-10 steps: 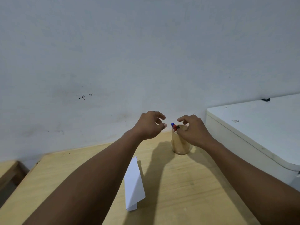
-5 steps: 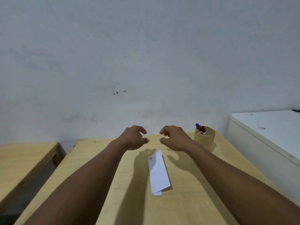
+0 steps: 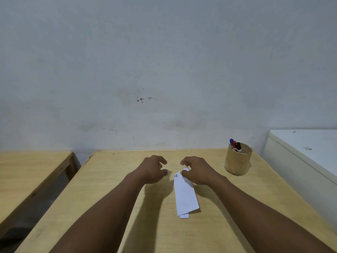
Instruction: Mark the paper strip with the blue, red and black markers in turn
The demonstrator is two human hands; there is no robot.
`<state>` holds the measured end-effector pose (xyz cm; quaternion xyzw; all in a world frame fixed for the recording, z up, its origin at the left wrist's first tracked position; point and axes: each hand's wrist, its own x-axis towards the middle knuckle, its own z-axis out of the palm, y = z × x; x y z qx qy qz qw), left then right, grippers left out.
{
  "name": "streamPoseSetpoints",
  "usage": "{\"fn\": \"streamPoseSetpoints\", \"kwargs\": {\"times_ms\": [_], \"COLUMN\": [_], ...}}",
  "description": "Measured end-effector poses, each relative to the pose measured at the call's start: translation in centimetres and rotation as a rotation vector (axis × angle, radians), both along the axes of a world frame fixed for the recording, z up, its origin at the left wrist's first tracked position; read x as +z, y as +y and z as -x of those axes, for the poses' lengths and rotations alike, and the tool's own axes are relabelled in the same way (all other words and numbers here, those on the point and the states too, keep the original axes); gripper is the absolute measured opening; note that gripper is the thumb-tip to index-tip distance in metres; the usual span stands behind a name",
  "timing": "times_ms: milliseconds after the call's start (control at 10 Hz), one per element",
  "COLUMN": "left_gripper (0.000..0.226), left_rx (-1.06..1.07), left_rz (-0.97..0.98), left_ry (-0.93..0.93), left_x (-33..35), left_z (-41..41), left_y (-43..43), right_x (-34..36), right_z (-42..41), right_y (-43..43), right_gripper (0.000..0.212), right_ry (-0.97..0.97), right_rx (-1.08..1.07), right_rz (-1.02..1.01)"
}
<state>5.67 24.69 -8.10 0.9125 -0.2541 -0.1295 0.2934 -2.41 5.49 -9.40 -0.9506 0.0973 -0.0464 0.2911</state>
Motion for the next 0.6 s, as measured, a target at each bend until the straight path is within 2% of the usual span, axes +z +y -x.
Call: {"fn": "streamPoseSetpoints", "kwargs": {"times_ms": [400,600], "left_gripper": [0.046,0.044], "left_rx": [-0.031,-0.046], "left_rz": [0.016,0.074], "left_ry": [-0.031,-0.072], "left_x": [0.2,2.7], "left_z": [-0.1,0.5], "left_y": [-0.9,-1.4], "right_x": [0.6,2.7], "right_z": [0.0,0.4], "right_y": [-0.5,-0.4], "right_gripper": [0.041,0.042], "right_ry": [-0.014,-0.054], "right_rx": [-0.013,-0.018], "right_rz": [0.008,0.014]}}
